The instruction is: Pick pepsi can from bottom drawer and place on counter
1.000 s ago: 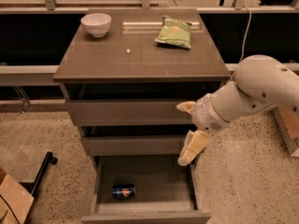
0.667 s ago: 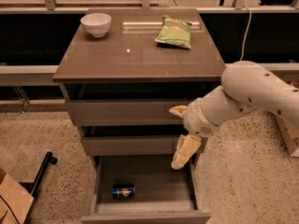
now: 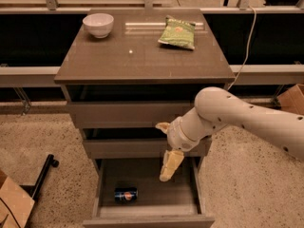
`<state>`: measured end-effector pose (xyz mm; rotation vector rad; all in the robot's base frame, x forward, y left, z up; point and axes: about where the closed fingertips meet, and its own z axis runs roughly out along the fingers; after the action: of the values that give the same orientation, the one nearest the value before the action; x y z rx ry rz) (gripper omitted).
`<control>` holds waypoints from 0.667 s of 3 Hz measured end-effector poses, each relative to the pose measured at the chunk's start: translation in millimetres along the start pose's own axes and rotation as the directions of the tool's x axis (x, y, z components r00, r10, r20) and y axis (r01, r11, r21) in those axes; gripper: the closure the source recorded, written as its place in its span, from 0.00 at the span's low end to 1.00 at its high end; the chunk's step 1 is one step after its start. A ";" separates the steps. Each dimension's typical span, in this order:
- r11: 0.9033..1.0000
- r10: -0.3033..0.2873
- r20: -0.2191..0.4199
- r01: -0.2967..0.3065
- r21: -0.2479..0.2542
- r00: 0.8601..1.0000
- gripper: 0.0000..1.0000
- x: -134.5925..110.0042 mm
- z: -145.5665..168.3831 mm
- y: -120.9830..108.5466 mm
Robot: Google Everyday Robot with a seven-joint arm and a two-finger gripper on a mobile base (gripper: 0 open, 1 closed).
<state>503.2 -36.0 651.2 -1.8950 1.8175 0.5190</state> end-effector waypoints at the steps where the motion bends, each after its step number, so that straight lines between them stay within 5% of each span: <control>1: 1.000 0.001 0.001 -0.001 -0.001 1.000 0.00 0.8 2.2 -0.2; 2: 1.000 0.004 -0.019 -0.005 -0.002 1.000 0.00 1.1 7.1 3.5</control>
Offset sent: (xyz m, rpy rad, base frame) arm -0.0063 0.0043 -0.0113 -0.0449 0.0022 -0.0146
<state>500.1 -32.9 644.5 -1.9033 1.8339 0.5063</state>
